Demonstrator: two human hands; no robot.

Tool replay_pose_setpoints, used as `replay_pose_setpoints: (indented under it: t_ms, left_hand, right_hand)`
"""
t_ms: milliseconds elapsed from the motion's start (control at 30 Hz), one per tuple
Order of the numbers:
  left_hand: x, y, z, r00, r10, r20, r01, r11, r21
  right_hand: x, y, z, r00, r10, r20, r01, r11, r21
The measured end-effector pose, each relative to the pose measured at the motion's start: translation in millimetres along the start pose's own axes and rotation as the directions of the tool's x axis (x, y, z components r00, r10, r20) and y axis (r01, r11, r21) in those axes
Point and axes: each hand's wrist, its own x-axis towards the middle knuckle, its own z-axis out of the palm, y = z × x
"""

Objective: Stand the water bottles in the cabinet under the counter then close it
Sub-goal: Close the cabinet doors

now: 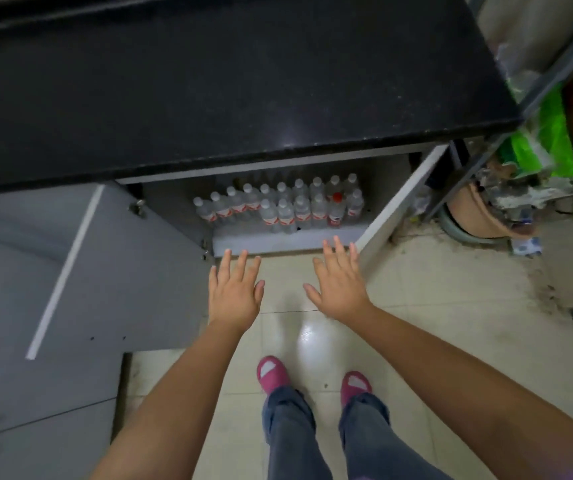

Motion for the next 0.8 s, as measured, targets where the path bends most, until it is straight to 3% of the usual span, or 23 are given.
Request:
replay_pose_setpoints:
  t_ms: [167,400,500,633,800]
  left_hand:
    - [15.8,-91.2,-23.8,0.980,-0.189,-0.068,0.186,0.982,-0.045]
    - [62.3,-239.2,-44.4,0.927,-0.368,-0.073,0.367,0.930,-0.028]
    - [78.3,-280.6,-42.0,0.902,-0.432,-0.010,0.430,0.899,-0.081]
    - [79.3,-294.0,-34.0,0.928,-0.371,0.044,0.371,0.903,-0.214]
    - [71.6,-275.6,-26.0,0.975,-0.215,0.054,0.215,0.977,0.000]
  right_hand:
    - [46.9,-35.3,-12.1,0.993,-0.100,-0.063,0.097,0.994,-0.059]
    - [105.2,-75.5,-22.3,0.996,0.061,-0.066,-0.065,0.996,-0.067]
    - [129.1,-84.7,-25.5,0.986,0.141,-0.090,-0.148,0.986,-0.079]
    - [150.2,-94.1,-32.6,0.976,0.182,-0.117,-0.188,0.981,-0.039]
    - [158.2,-96.1,-36.9,0.975,0.194,-0.111,-0.198,0.980,-0.027]
